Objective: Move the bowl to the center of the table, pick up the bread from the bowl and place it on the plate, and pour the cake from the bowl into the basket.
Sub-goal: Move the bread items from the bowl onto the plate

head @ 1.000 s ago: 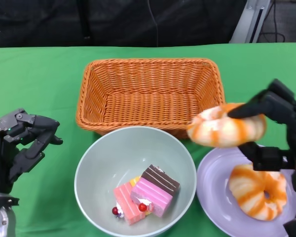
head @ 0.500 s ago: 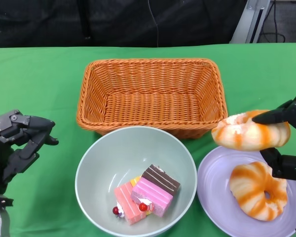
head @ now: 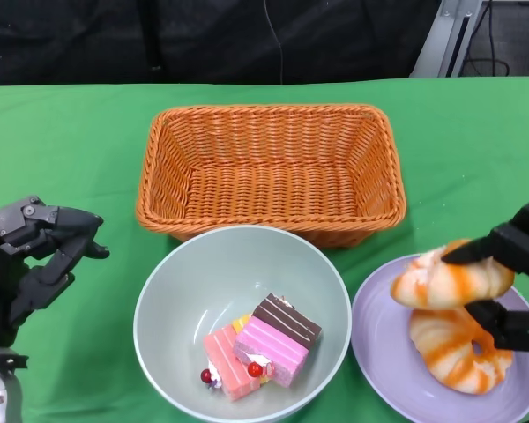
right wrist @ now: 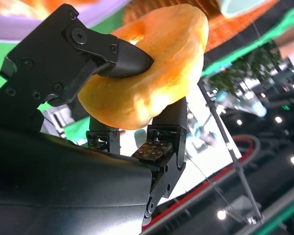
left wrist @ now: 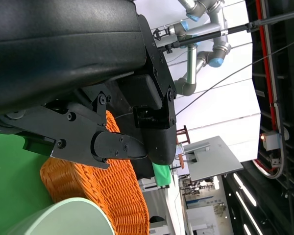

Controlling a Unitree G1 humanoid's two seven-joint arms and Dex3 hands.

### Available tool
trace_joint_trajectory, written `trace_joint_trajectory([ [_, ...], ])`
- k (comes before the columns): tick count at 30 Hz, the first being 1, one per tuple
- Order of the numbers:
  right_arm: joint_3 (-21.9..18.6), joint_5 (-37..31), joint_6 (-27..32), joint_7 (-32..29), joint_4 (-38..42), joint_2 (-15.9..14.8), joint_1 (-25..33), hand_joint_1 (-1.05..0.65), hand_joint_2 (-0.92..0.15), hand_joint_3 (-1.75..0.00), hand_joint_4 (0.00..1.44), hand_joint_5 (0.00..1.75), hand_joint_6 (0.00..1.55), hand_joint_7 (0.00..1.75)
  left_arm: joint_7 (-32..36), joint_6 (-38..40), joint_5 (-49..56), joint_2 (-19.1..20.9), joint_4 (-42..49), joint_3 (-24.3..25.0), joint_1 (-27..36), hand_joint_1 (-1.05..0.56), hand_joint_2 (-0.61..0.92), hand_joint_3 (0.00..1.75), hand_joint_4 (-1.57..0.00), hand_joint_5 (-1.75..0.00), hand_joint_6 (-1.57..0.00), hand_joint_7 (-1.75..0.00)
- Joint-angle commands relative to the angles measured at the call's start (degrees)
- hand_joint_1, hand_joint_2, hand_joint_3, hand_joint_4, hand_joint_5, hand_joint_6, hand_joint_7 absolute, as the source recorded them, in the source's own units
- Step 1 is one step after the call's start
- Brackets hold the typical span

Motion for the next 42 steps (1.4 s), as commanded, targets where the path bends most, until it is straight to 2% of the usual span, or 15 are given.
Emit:
trace_joint_trajectory([
  [1, 2.8, 0.4, 0.3, -0.6, 2.7, -1.9, -1.7, -0.01, -0.47, -1.16, 0.84, 1.51, 0.88, 1.10, 0.6, -0.5, 1.3, 0.7, -1.0, -0.2, 1.1, -0.18, 0.92, 0.28, -0.94, -1.10, -1.09, -0.63],
  [8, 6.5, 1.5, 0.4, -0.8, 5.7, -2.2, -3.4, 0.00, -0.55, -0.98, 0.84, 1.47, 0.89, 1.07, 1.2, 0.0, 2.3, 0.3, -2.0, 0.1, 1.7, -0.19, 0.92, 0.28, -0.92, -1.14, -1.06, -0.70],
  [16, 10.6, 0.9, 2.6, -1.5, 7.2, -1.6, -5.4, -0.03, -0.62, -0.82, 0.80, 1.54, 0.85, 1.04, 1.0, -0.4, 2.5, 0.4, -2.1, -0.1, 2.0, -0.19, 0.92, 0.28, -0.91, -1.17, -1.03, -0.74],
  [25, 14.5, 1.1, 4.2, -3.2, 9.8, -1.2, -7.5, -0.02, -0.67, -0.74, 0.80, 1.55, 0.86, 1.02, 1.4, 0.6, 2.6, -0.1, -2.8, -0.3, 2.2, -0.19, 0.92, 0.27, -0.91, -1.18, -1.03, -0.77],
  [30, 16.8, 0.5, 5.4, -3.8, 11.2, -1.0, -9.0, -0.03, -0.71, -0.62, 0.84, 1.46, 0.89, 0.94, 1.3, 2.0, 2.1, -0.4, -4.5, -0.6, 2.9, -0.20, 0.92, 0.26, -0.90, -1.18, -1.03, -0.78],
  [36, 18.6, 1.8, 6.7, 0.2, 13.6, -0.7, -9.7, -0.04, -0.78, -0.56, 0.86, 1.41, 0.88, 0.92, 2.4, 2.1, 2.5, -0.4, -5.4, -0.6, 2.7, -0.18, 0.92, 0.26, -0.90, -1.18, -1.02, -0.77],
  [42, 18.9, 4.0, 7.9, 6.8, 14.5, -1.0, -10.2, -0.05, -0.82, -0.53, 0.84, 1.34, 0.87, 0.90, 2.6, 2.7, 2.5, -0.2, -5.9, -0.7, 2.0, -0.18, 0.92, 0.28, -0.91, -1.17, -1.02, -0.77],
])
